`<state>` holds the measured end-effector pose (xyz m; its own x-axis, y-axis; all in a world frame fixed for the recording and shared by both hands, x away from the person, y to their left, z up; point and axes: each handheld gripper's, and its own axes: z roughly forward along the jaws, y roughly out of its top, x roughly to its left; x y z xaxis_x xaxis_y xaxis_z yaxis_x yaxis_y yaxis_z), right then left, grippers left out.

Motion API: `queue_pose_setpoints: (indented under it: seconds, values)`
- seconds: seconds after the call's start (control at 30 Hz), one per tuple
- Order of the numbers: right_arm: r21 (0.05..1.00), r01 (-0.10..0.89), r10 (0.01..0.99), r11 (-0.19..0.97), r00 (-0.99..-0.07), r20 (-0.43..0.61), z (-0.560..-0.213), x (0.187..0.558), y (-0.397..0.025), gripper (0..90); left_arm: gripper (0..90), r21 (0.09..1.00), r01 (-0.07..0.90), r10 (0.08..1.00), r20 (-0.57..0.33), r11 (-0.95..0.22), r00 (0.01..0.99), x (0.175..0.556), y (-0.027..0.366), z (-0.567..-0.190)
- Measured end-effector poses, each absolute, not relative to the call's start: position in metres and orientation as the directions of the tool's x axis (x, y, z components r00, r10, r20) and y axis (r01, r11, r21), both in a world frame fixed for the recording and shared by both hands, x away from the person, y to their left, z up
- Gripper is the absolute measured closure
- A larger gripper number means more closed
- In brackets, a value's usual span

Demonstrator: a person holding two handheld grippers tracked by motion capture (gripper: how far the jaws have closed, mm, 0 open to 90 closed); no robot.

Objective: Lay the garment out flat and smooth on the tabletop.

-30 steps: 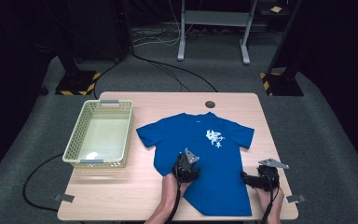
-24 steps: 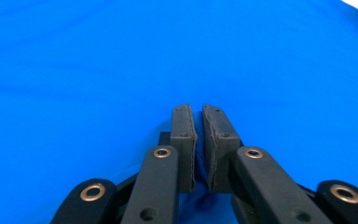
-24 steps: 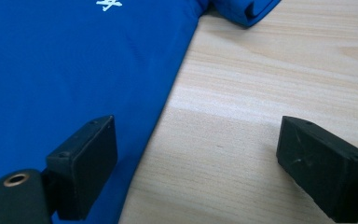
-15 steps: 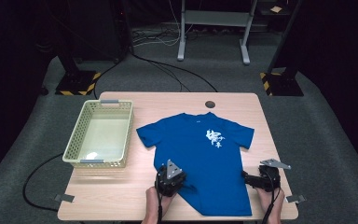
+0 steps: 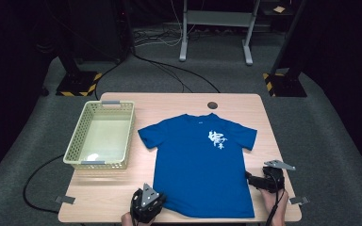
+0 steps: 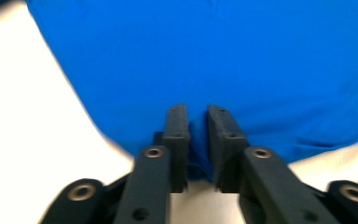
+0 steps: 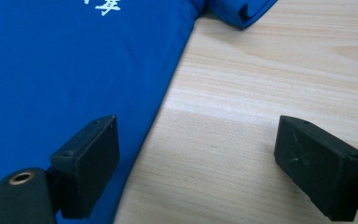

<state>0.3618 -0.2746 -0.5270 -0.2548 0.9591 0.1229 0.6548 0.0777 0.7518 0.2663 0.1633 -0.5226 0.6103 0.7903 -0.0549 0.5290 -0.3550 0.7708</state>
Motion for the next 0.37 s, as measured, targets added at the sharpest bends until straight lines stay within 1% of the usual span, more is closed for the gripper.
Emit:
queue_pose_setpoints:
  seconds: [0.07,0.13,0.17,0.2,0.27,0.33,0.37]
  values:
    - [0.752,0.654,0.959,0.079,-0.256,0.121,-0.527,0.362,-0.276,13.5,73.2,0.763,0.533,0.789,-0.05,-0.366,0.612,0.259,0.17,-0.524]
    - [0.753,0.653,0.959,0.077,-0.256,0.125,-0.527,0.362,-0.276,13.5,65.9,0.756,0.54,0.793,-0.046,-0.37,0.608,0.256,0.173,-0.524]
    - [0.753,0.653,0.958,0.077,-0.259,0.126,-0.527,0.362,-0.277,13.4,65.9,0.752,0.542,0.794,-0.042,-0.374,0.606,0.252,0.177,-0.524]
    - [0.754,0.652,0.958,0.079,-0.26,0.124,-0.527,0.363,-0.278,13.3,57.8,0.744,0.553,0.804,-0.035,-0.376,0.594,0.243,0.184,-0.525]
    - [0.754,0.652,0.958,0.077,-0.258,0.125,-0.527,0.364,-0.28,13.1,41.3,0.742,0.558,0.812,-0.032,-0.371,0.583,0.239,0.188,-0.526]
    - [0.754,0.652,0.958,0.073,-0.256,0.129,-0.527,0.365,-0.281,12.6,31.8,0.747,0.576,0.839,-0.048,-0.331,0.543,0.23,0.202,-0.526]
    - [0.754,0.652,0.958,0.073,-0.256,0.129,-0.527,0.365,-0.281,12.6,29.1,0.747,0.576,0.839,-0.048,-0.331,0.543,0.23,0.202,-0.526]
